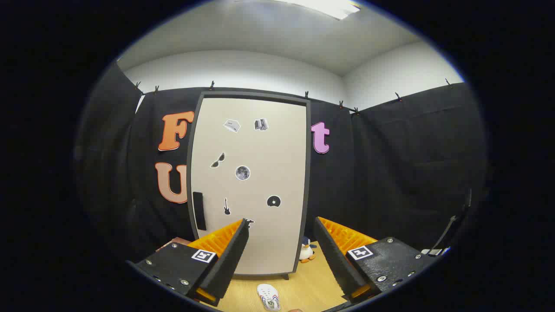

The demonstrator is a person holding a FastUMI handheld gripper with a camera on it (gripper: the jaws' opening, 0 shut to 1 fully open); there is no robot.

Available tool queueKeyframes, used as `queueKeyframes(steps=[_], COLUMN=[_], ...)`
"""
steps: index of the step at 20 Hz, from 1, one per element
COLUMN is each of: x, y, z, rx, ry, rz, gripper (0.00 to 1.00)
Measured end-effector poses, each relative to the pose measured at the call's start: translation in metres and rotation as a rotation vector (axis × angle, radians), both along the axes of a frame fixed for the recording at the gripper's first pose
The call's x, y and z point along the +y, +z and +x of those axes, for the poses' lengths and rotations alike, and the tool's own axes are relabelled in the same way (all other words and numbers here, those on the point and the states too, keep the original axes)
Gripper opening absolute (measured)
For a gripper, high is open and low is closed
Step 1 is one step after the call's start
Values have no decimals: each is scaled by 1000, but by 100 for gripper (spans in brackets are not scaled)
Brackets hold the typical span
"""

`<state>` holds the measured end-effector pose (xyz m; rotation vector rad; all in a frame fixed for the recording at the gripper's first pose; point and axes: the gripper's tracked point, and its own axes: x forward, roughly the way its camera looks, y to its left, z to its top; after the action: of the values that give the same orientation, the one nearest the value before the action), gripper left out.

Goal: Open the shoe cabinet door, grab the shoes and put them into the shoe cabinet, then close the shoe cabinet door.

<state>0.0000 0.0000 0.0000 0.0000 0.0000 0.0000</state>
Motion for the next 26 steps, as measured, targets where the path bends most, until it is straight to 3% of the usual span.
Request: queueKeyframes(steps=[19,26], x=[56,86], y=[32,13], z=[-13,4], rx=[-5,25], ry=[53,80], rz=[-33,-31], gripper=[95,95])
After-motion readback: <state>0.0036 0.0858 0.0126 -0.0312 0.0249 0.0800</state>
